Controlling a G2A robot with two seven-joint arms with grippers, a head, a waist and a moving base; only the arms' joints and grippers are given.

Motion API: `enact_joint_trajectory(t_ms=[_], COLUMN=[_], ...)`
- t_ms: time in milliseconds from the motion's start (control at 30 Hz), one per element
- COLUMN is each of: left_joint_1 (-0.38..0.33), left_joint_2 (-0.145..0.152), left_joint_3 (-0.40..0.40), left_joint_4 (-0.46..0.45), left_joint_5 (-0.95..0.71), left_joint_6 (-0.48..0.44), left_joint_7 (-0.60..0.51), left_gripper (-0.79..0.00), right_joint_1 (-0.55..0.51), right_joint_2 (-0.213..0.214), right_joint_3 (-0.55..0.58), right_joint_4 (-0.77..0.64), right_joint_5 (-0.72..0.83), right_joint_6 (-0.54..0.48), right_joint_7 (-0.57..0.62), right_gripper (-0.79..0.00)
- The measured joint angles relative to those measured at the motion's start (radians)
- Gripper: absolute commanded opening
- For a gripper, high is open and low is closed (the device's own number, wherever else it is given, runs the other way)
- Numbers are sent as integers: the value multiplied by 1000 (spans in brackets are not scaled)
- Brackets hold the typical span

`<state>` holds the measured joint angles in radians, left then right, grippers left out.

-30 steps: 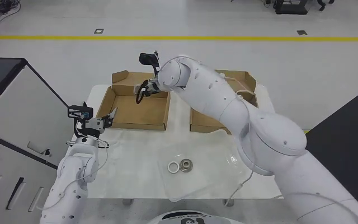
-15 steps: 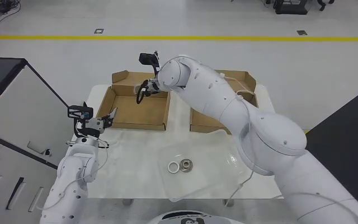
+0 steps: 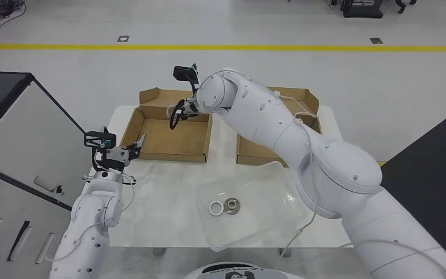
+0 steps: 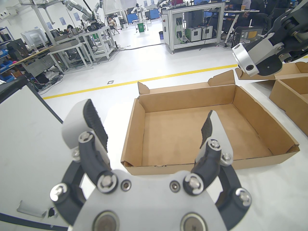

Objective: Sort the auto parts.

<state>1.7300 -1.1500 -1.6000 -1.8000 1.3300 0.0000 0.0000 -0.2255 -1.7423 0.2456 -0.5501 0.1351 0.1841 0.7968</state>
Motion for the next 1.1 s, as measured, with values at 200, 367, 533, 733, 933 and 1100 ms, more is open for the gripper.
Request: enact_joint_trajectory(t_ms=[200, 367, 533, 733, 933, 1100], left_joint_1=[0, 0, 0, 0, 0, 0], left_joint_2=[0, 0, 0, 0, 0, 0], left_joint_3=[0, 0, 0, 0, 0, 0], left_joint_4=[0, 0, 0, 0, 0, 0], left_joint_5=[0, 0, 0, 0, 0, 0], left_joint_6=[0, 0, 0, 0, 0, 0], left_joint_7=[0, 0, 0, 0, 0, 0], left_gripper=[0, 0, 0, 0, 0, 0], right_joint_1=[0, 0, 0, 0, -14, -23], right_joint_2=[0, 0, 0, 0, 2, -5], right_joint_3=[0, 0, 0, 0, 6, 4], right_joint_4=[0, 0, 0, 0, -12, -23], right_joint_5=[0, 0, 0, 0, -22, -73], right_joint_6=[0, 0, 0, 0, 12, 116], right_joint_7=[0, 0, 0, 0, -27, -21], right_gripper=[-785, -785, -785, -785, -785, -785])
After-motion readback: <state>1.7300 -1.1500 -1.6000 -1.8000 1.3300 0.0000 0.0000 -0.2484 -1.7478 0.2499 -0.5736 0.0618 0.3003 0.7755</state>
